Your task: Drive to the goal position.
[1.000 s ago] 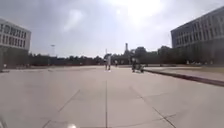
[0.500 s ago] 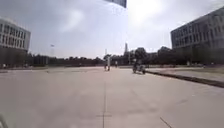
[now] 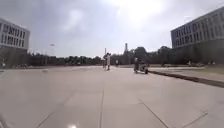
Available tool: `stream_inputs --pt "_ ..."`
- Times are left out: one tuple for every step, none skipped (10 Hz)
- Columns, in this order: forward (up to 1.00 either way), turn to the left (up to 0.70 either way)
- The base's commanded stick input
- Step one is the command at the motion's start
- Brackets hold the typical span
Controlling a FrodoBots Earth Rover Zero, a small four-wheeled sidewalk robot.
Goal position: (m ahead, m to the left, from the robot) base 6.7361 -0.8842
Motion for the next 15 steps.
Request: stream_inputs --pt "1.00 0.00" --pt "1.00 0.00" --pt "1.00 0.00" --pt "1.00 0.00" --pt "1.00 0.00" --pt "1.00 0.00" --pt "1.00 0.00" --pt "1.00 0.00" --pt "1.00 0.00" --pt "1.00 0.00" --pt "1.00 0.00" --pt "1.00 0.00" --pt "1.00 0.00" --pt "1.00 0.00" --pt "1.00 0.00"
